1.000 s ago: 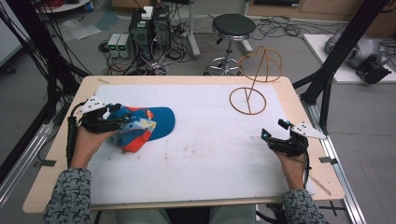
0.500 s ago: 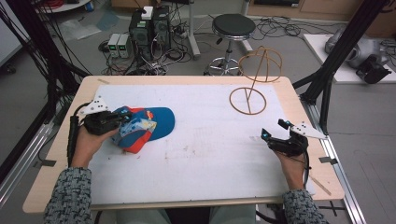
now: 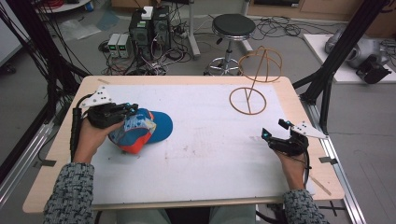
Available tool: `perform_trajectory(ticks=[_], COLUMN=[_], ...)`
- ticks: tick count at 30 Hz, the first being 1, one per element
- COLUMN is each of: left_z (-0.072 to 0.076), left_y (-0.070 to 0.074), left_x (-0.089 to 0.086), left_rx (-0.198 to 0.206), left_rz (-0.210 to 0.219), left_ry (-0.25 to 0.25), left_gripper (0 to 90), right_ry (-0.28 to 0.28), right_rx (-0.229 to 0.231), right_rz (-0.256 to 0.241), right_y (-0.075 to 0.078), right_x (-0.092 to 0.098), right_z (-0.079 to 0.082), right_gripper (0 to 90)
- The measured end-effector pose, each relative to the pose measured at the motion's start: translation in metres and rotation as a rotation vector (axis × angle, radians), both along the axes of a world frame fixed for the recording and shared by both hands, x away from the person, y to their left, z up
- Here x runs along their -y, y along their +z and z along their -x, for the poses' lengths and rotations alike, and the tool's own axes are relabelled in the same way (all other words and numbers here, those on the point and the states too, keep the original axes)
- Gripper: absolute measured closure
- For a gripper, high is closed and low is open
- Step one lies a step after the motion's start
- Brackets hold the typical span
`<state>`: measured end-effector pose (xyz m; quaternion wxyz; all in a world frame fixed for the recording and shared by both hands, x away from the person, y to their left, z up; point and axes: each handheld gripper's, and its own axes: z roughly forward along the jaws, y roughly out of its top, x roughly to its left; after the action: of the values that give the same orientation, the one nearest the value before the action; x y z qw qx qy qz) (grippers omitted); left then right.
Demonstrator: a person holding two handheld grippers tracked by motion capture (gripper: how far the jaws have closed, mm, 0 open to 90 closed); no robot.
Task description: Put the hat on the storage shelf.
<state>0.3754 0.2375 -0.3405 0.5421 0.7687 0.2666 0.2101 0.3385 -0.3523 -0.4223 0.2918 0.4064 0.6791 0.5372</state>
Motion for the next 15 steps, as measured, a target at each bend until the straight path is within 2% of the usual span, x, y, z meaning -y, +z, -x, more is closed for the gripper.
perform_trajectory(ticks=[3,11,14,15], left_z=[-0.002,-0.009,-0.012,-0.014], left_y=[0.006,0.021,0.030,0.037], left_x=[0.006,0.020,0.025,0.027], left_rx=[0.009,0.034,0.047,0.060], left_rz=[-0.005,0.025,0.033,0.046], left_ry=[-0.007,-0.016,-0.020,-0.019], left_gripper=[89.2,89.2,89.2,89.2], right_ry=[-0.004,-0.003,-0.005,-0.003], right_rx=[-0.003,-0.002,-0.007,-0.004], right_rz=[-0.009,-0.015,-0.019,-0.021], right_y=[0.000,0.000,0.000,-0.001], right_x=[0.001,0.002,0.002,0.003], right_z=[0.000,-0.001,-0.001,-0.001], right_gripper=[14.4,14.4,14.4,14.4])
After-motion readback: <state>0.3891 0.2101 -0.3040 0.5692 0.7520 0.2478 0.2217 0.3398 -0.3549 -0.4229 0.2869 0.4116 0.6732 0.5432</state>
